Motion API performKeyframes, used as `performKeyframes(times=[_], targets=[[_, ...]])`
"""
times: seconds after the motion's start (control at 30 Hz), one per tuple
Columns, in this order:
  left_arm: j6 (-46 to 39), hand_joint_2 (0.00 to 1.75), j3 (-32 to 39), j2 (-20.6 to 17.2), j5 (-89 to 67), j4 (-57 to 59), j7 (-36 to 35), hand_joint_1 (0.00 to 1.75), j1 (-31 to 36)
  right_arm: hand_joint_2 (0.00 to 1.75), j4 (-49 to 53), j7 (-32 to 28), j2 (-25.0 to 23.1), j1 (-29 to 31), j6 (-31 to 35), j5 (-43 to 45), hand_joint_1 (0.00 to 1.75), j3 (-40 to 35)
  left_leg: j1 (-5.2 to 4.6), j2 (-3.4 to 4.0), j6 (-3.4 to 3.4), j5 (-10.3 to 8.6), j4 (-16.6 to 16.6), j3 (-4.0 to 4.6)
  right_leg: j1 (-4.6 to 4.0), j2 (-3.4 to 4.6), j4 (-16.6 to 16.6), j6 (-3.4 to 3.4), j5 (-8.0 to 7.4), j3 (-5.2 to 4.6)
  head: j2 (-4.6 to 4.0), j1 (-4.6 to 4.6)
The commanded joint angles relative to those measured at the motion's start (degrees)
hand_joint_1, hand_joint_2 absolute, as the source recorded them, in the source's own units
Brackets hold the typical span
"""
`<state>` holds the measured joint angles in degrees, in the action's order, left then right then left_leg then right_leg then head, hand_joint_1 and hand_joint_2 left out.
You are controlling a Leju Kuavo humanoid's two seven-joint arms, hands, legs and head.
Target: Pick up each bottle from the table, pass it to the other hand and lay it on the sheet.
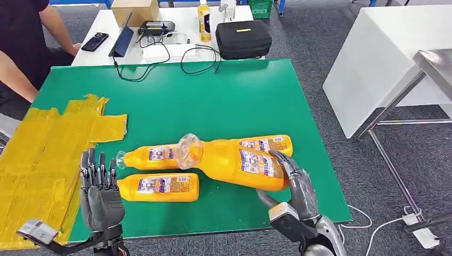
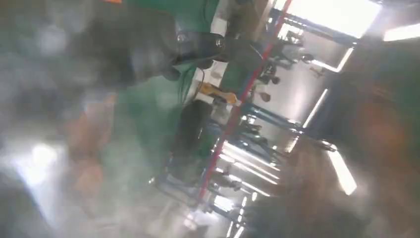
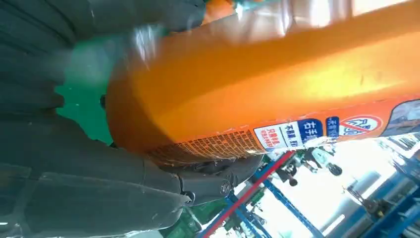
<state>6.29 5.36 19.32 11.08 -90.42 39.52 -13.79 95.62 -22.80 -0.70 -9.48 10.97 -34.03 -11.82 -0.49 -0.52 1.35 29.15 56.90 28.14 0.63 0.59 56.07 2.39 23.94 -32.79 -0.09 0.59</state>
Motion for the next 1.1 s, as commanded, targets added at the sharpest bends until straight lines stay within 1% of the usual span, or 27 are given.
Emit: performKeyframes(times=[0.03, 0.13, 0.2, 0.23, 0.3, 0.33, 0.37, 0.43, 0.47, 0.57, 0.6, 0.67, 0.7, 0.77, 0.8, 0.83, 0.93, 1.03, 1.1], targets=[[3.4, 1.75, 2.0, 0.7, 2.7, 5.4, -1.6, 0.00, 1.6, 1.75, -1.8, -0.6, -4.5, 3.0, -0.8, 1.4, 1.75, -0.5, 0.04, 0.14, -0.12, 0.00, -0.1, -0.15, -0.04, 0.07, -0.1, -0.09, -0.02, 0.09, 0.00, 0.00], [5.2, 1.75, 2.0, 0.7, 2.8, 5.9, -2.0, 0.00, 1.9, 1.75, -4.0, -0.6, -5.1, 4.6, -1.1, 1.8, 1.75, -0.9, 0.04, 0.09, -0.09, 0.00, -0.1, -0.11, -0.03, 0.03, -0.1, -0.06, -0.01, 0.07, -0.02, 0.00], [7.1, 1.75, 1.0, 0.7, 2.5, 6.6, -2.3, 0.00, 2.4, 1.75, -8.1, -0.2, -7.0, 7.7, -1.7, 3.4, 1.75, -1.5, 0.06, 0.17, -0.12, -0.02, -0.2, -0.21, -0.06, 0.09, -0.1, -0.09, -0.05, 0.13, 0.00, 0.00], [7.9, 1.75, 0.3, 0.7, 2.2, 7.0, -2.3, 0.00, 2.8, 1.75, -10.0, -0.4, -7.7, 9.2, -2.1, 3.9, 1.75, -2.1, 0.04, 0.16, -0.07, -0.01, -0.1, -0.10, -0.04, 0.12, -0.1, -0.05, -0.06, 0.05, -0.02, -0.02], [10.4, 1.75, -1.1, 0.7, 1.9, 8.3, -2.6, 0.00, 3.6, 1.75, -14.0, -0.5, -9.3, 12.0, -2.0, 3.8, 1.75, -3.9, 0.05, 0.29, -0.10, -0.03, -0.2, -0.15, -0.04, 0.22, -0.1, -0.07, -0.10, 0.08, -0.02, 0.00], [11.0, 1.75, -1.5, 0.7, 1.9, 8.9, -2.6, 0.00, 3.9, 1.75, -15.4, -0.3, -9.8, 13.1, -1.9, 3.8, 1.75, -4.8, 0.06, 0.26, -0.09, -0.03, -0.1, -0.10, -0.05, 0.18, -0.1, -0.06, -0.09, 0.05, 0.00, 0.00], [11.3, 1.75, -2.1, 0.7, 1.9, 9.4, -2.6, 0.00, 4.1, 1.75, -16.7, -0.2, -10.2, 14.2, -1.7, 3.9, 1.75, -5.4, 0.08, 0.40, -0.14, -0.05, -0.2, -0.20, -0.07, 0.27, -0.2, -0.10, -0.15, 0.12, -0.02, 0.00], [11.7, 1.75, -2.6, 0.7, 1.9, 10.0, -2.5, 0.00, 4.5, 1.75, -18.7, 0.2, -11.1, 16.0, -1.4, 4.1, 1.75, -6.4, 0.06, 0.25, -0.08, -0.06, -0.1, -0.12, -0.05, 0.16, -0.1, -0.08, -0.09, 0.07, -0.02, -0.02], [11.8, 1.75, -2.7, 0.7, 1.9, 10.1, -2.5, 0.00, 4.7, 1.75, -19.5, 0.5, -11.4, 16.6, -1.3, 4.0, 1.75, -6.7, 0.10, 0.30, -0.13, -0.08, -0.2, -0.19, -0.09, 0.19, -0.2, -0.11, -0.12, 0.13, -0.02, 0.00], [11.9, 1.75, -2.7, 0.7, 1.9, 10.3, -2.5, 0.00, 4.8, 1.75, -20.1, 0.7, -11.6, 17.0, -1.0, 4.0, 1.75, -6.9, 0.03, 0.17, -0.04, -0.05, -0.1, -0.10, -0.02, 0.12, 0.0, -0.05, -0.04, 0.05, 0.00, 0.00], [11.9, 1.75, -2.7, 0.7, 1.9, 10.3, -2.5, 0.00, 4.8, 1.75, -20.1, 0.7, -11.6, 17.0, -1.0, 4.0, 1.75, -6.9, 0.08, 0.22, -0.10, -0.06, -0.2, -0.22, -0.08, 0.12, -0.1, -0.10, -0.06, 0.15, -0.02, 0.00], [12.5, 1.75, -2.2, 0.7, 2.0, 10.0, -2.6, 0.00, 4.5, 1.75, -21.0, 1.2, -11.8, 17.4, -1.2, 3.9, 1.75, -8.8, 0.03, 0.09, -0.03, -0.05, -0.1, -0.13, -0.03, 0.05, 0.0, -0.04, -0.02, 0.04, -0.02, 0.00], [12.6, 1.75, -2.1, 0.7, 2.0, 9.9, -2.6, 0.00, 4.5, 1.75, -21.4, 1.5, -11.9, 17.6, -1.3, 3.7, 1.75, -9.2, 0.07, 0.19, -0.09, -0.04, -0.2, -0.25, -0.07, 0.11, -0.1, -0.08, -0.04, 0.14, 0.00, 0.00], [12.9, 1.75, -2.2, 0.7, 2.1, 9.9, -2.6, 0.00, 4.6, 1.75, -23.4, 2.0, -12.6, 18.4, -1.0, 3.3, 1.75, -10.4, 0.06, 0.19, -0.05, -0.03, -0.1, -0.13, -0.05, 0.14, 0.0, -0.05, -0.04, 0.04, -0.02, 0.00], [12.9, 1.75, -2.2, 0.7, 2.1, 9.9, -2.6, 0.00, 4.6, 1.75, -23.6, 2.1, -12.8, 18.3, -1.0, 3.1, 1.75, -10.6, 0.08, 0.24, -0.09, -0.04, -0.2, -0.23, -0.07, 0.16, -0.1, -0.07, -0.06, 0.14, -0.02, 0.00], [13.3, 1.75, -2.3, 0.7, 2.0, 10.1, -2.6, 0.00, 4.8, 1.75, -25.6, 2.3, -13.2, 19.2, -0.9, 2.7, 1.75, -11.8, 0.07, 0.18, -0.07, -0.04, -0.1, -0.14, -0.05, 0.11, -0.1, -0.06, -0.05, 0.07, -0.02, -0.02], [13.4, 1.75, -2.3, 0.7, 2.0, 10.3, -2.5, 0.00, 5.0, 1.75, -27.2, 2.3, -14.2, 19.4, -0.5, 2.0, 1.75, -13.2, 0.09, 0.18, -0.11, -0.06, -0.1, -0.18, -0.08, 0.09, -0.1, -0.09, -0.07, 0.11, 0.00, -0.02], [13.4, 1.75, -2.3, 0.7, 2.0, 10.3, -2.5, 0.00, 5.0, 1.75, -27.2, 2.3, -14.2, 19.4, -0.5, 2.0, 1.75, -13.2, 0.05, 0.11, -0.07, -0.06, -0.1, -0.08, -0.04, 0.05, 0.0, -0.06, -0.04, 0.02, -0.02, -0.02], [13.4, 1.75, -2.3, 0.7, 2.0, 10.3, -2.5, 0.00, 5.0, 1.75, -27.2, 2.3, -14.2, 19.4, -0.5, 2.0, 1.75, -13.2, 0.09, 0.08, -0.12, -0.06, -0.2, -0.18, -0.09, 0.00, -0.1, -0.10, -0.04, 0.13, -0.02, 0.00]])
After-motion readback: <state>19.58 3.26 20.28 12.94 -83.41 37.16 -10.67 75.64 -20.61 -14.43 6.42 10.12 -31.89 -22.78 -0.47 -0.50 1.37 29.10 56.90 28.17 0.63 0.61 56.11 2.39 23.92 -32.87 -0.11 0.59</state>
